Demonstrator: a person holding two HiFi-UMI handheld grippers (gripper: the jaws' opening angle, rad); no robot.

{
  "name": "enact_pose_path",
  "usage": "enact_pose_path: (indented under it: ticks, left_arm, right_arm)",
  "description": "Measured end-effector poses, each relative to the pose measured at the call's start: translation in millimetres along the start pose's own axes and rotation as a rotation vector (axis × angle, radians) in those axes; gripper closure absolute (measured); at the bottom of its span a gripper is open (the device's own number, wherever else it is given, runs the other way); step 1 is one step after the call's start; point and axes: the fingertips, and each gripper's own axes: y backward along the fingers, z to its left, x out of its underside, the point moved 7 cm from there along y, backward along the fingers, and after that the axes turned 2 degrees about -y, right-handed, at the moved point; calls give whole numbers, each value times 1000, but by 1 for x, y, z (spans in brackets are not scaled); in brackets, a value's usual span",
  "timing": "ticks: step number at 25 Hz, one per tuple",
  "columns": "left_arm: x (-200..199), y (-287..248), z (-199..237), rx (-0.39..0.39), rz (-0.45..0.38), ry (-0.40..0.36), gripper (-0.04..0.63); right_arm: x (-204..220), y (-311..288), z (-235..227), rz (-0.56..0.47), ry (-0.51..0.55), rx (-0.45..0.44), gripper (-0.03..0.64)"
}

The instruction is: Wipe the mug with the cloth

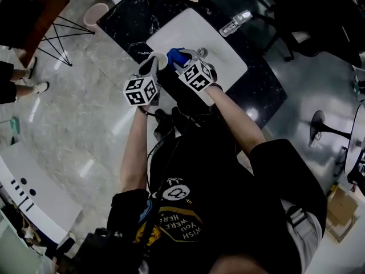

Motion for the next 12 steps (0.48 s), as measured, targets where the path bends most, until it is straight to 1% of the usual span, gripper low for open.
enact_pose_path:
  ticks: [5,7,10,12]
  left_arm:
    - [-1,-3,-2,-13,8,-33,592]
    - [0,-4,-4,-13,7,-43,592]
    - [0,-4,-7,-14,2,-55,592]
    - [0,-4,-6,-16,0,-53,592]
  right_arm:
    - [5,17,17,-21,82,-55,457]
    - [8,25,26,-38,114,-96,457]
    - [10,32,40,-70,185,-181,456]
    - [12,33,42,-92,210,-214,455]
